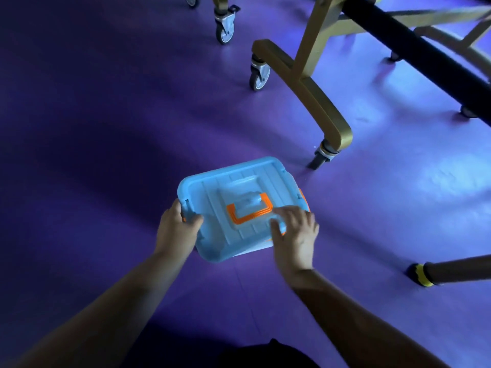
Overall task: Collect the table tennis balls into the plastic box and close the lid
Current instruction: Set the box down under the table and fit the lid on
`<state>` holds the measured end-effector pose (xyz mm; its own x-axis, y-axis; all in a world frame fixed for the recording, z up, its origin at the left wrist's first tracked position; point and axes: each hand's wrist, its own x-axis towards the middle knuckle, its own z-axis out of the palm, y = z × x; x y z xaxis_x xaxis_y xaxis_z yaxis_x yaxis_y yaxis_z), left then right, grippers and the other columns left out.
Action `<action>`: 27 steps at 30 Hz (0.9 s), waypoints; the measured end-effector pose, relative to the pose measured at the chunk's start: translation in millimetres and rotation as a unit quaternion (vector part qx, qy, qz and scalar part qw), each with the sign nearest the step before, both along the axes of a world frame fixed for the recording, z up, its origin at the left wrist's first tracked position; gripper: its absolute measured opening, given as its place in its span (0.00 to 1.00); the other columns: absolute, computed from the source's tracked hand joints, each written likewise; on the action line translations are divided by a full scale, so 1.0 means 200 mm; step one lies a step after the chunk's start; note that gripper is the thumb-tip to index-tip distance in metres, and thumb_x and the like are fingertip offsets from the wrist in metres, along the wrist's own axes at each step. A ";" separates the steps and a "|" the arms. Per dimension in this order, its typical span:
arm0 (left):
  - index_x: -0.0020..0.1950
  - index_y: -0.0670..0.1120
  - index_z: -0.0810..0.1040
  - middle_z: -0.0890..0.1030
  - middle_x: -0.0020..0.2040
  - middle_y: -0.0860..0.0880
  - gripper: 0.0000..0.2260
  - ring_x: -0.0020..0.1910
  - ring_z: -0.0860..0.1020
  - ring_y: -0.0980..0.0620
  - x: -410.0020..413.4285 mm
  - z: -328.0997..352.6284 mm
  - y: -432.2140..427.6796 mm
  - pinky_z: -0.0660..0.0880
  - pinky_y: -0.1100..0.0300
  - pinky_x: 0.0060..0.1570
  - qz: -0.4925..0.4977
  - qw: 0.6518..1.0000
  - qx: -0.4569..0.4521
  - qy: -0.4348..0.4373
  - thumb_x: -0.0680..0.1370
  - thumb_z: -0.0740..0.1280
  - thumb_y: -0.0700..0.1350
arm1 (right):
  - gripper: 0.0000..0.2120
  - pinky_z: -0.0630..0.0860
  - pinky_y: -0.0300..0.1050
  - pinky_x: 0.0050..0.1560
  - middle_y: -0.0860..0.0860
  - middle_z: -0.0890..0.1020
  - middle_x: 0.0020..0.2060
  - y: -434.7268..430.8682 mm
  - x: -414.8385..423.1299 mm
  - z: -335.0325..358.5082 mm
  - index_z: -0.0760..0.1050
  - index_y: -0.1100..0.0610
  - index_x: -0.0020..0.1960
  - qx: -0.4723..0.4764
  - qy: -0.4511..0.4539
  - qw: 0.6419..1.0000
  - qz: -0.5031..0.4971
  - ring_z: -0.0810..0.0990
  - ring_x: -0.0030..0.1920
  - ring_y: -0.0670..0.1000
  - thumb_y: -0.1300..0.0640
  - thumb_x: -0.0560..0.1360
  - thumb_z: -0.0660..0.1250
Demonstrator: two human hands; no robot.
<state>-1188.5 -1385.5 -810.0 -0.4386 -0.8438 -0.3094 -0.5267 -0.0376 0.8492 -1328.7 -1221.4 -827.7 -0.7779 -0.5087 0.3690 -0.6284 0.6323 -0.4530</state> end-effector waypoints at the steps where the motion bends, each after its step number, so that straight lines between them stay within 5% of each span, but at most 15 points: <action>1: 0.49 0.46 0.75 0.78 0.44 0.43 0.11 0.44 0.77 0.42 0.00 -0.02 -0.02 0.78 0.46 0.43 -0.013 1.000 -0.009 -0.021 0.68 0.66 0.48 | 0.13 0.63 0.47 0.50 0.50 0.80 0.51 0.02 -0.07 0.00 0.80 0.52 0.53 0.012 -0.020 0.998 -0.055 0.71 0.52 0.53 0.51 0.73 0.62; 4: 0.53 0.44 0.74 0.72 0.49 0.41 0.16 0.44 0.73 0.44 -0.01 -0.05 -0.04 0.76 0.51 0.43 -0.043 0.997 -0.014 -0.058 0.68 0.68 0.46 | 0.16 0.65 0.53 0.58 0.52 0.76 0.61 0.04 -0.25 0.00 0.75 0.53 0.63 0.081 -0.130 0.974 -0.164 0.69 0.61 0.58 0.54 0.76 0.62; 9: 0.51 0.44 0.72 0.74 0.49 0.42 0.15 0.43 0.76 0.45 -0.03 -0.13 -0.01 0.71 0.59 0.32 -0.093 0.992 -0.048 -0.065 0.67 0.70 0.45 | 0.16 0.65 0.53 0.60 0.54 0.77 0.59 0.09 -0.32 -0.01 0.75 0.51 0.64 0.081 -0.212 0.961 -0.158 0.70 0.61 0.59 0.53 0.78 0.60; 17: 0.58 0.35 0.73 0.75 0.44 0.35 0.18 0.44 0.73 0.39 -0.06 -0.19 0.03 0.68 0.54 0.41 -0.091 0.978 -0.153 -0.113 0.72 0.69 0.42 | 0.09 0.67 0.44 0.44 0.52 0.75 0.48 0.16 -0.29 -0.03 0.78 0.58 0.51 -0.023 -0.253 0.944 -0.208 0.75 0.47 0.55 0.57 0.76 0.62; 21: 0.67 0.41 0.71 0.76 0.46 0.35 0.23 0.48 0.73 0.37 -0.04 -0.20 0.11 0.71 0.47 0.51 -0.050 0.978 -0.152 -0.136 0.73 0.67 0.45 | 0.07 0.64 0.42 0.43 0.55 0.78 0.49 0.18 -0.27 -0.07 0.78 0.59 0.49 -0.048 -0.263 0.939 -0.215 0.71 0.43 0.51 0.58 0.76 0.62; 24: 0.68 0.47 0.71 0.76 0.51 0.39 0.25 0.54 0.71 0.38 -0.04 -0.23 0.12 0.67 0.49 0.55 -0.016 0.978 -0.118 -0.173 0.72 0.63 0.53 | 0.05 0.65 0.42 0.42 0.55 0.79 0.47 0.18 -0.29 -0.08 0.77 0.57 0.46 -0.059 -0.281 0.933 -0.217 0.73 0.43 0.52 0.58 0.75 0.63; 27: 0.61 0.44 0.70 0.74 0.53 0.42 0.22 0.54 0.73 0.40 -0.07 -0.22 0.12 0.74 0.49 0.52 0.063 0.993 0.047 -0.091 0.71 0.67 0.52 | 0.04 0.66 0.44 0.36 0.53 0.78 0.40 0.14 -0.33 -0.04 0.74 0.58 0.43 -0.061 -0.320 0.920 -0.216 0.75 0.42 0.56 0.58 0.73 0.63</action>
